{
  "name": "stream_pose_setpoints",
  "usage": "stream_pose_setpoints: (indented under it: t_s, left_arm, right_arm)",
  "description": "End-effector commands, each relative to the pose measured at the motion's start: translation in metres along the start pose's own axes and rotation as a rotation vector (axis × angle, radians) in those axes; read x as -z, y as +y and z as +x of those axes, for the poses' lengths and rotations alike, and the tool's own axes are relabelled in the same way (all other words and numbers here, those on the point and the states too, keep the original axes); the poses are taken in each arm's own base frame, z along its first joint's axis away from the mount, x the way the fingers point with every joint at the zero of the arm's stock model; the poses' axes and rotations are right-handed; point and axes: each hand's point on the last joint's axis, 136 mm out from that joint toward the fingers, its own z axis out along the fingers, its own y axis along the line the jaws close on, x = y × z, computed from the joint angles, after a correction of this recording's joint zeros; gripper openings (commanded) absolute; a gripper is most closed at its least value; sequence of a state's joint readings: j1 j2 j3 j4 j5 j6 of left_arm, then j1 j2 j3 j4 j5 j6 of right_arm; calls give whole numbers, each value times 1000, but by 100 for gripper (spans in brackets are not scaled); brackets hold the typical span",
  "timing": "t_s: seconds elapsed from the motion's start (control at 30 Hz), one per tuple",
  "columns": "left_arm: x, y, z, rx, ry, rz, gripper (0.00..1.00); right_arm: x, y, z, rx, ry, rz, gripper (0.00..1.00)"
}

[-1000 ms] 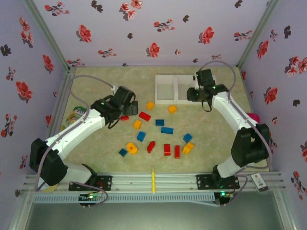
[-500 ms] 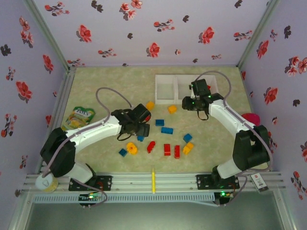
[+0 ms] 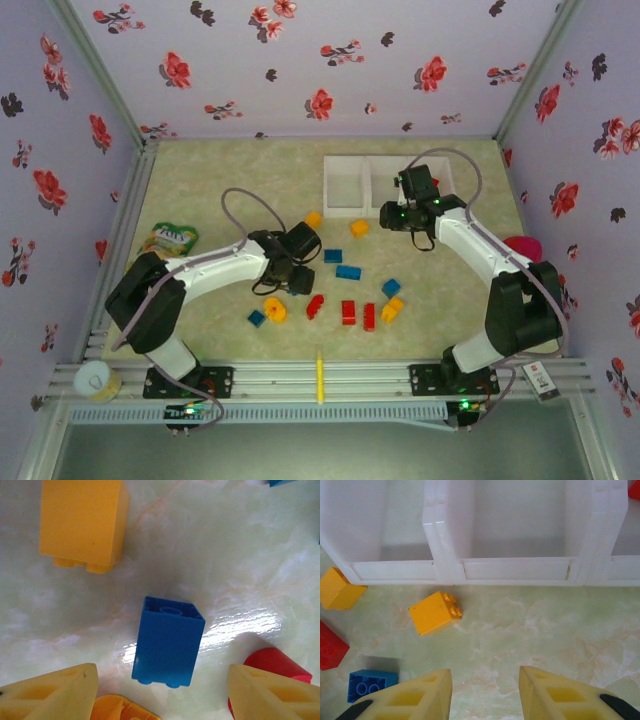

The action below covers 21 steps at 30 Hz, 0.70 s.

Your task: Sort the legos into containers by color

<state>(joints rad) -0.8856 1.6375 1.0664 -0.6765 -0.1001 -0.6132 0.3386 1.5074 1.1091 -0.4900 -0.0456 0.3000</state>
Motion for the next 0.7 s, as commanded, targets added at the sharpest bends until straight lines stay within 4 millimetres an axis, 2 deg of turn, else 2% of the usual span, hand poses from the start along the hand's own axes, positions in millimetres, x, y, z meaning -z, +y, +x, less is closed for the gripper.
stream_pose_setpoints:
  t_s: [0.0, 0.37, 0.67]
  left_arm:
    - [-3, -9, -6, -32, -11, 24, 68]
    - [-21, -8, -8, -51, 12, -5, 58]
    - [-22, -6, -10, -53, 5, -18, 36]
  right_arm:
    - [0, -1, 4, -8, 3, 8, 40]
    - [3, -4, 5, -5, 3, 24, 39]
    - [5, -6, 5, -7, -4, 33, 38]
